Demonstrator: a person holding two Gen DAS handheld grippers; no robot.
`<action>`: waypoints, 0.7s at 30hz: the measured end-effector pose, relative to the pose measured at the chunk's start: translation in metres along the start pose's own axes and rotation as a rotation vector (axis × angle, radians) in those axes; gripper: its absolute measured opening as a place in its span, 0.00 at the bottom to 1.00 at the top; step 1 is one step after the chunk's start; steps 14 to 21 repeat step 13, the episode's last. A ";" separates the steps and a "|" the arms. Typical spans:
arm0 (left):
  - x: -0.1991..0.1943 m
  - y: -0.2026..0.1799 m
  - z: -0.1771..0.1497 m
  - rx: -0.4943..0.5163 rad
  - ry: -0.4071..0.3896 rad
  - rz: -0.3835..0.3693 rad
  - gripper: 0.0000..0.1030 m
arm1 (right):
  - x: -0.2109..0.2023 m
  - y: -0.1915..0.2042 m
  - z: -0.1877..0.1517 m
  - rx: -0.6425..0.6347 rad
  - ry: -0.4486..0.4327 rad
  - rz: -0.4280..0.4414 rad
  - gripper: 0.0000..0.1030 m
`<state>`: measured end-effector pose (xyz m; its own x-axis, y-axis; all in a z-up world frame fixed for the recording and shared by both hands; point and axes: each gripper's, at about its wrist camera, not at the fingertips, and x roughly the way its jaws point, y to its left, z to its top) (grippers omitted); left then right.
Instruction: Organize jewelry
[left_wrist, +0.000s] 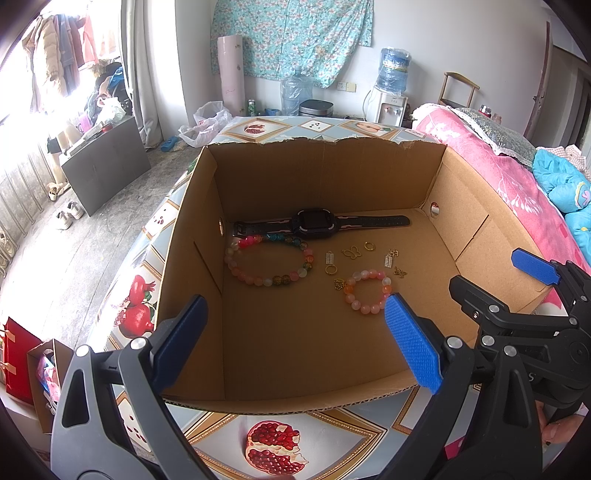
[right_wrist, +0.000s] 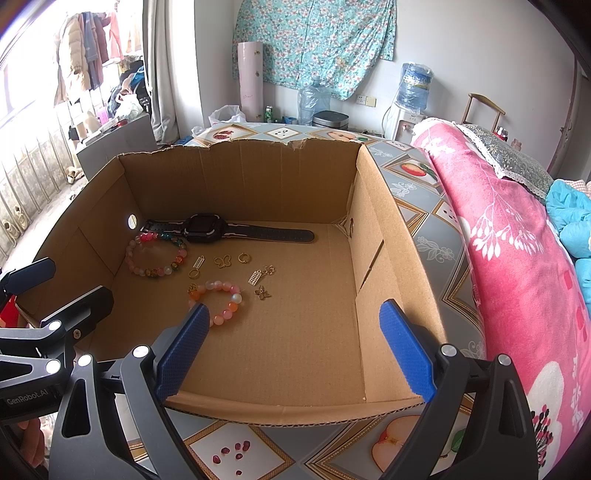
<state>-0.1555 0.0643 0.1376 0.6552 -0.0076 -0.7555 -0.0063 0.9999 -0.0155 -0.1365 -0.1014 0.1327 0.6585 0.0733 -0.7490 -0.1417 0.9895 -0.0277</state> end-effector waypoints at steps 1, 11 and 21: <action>0.000 0.000 0.000 0.001 -0.002 0.000 0.90 | 0.000 0.000 0.000 0.000 0.000 0.000 0.88; -0.001 0.000 0.000 0.001 -0.005 -0.001 0.90 | 0.000 0.001 0.000 -0.001 -0.002 0.000 0.88; -0.001 0.000 0.000 0.002 -0.006 -0.001 0.90 | 0.000 0.001 0.000 -0.002 -0.003 0.001 0.88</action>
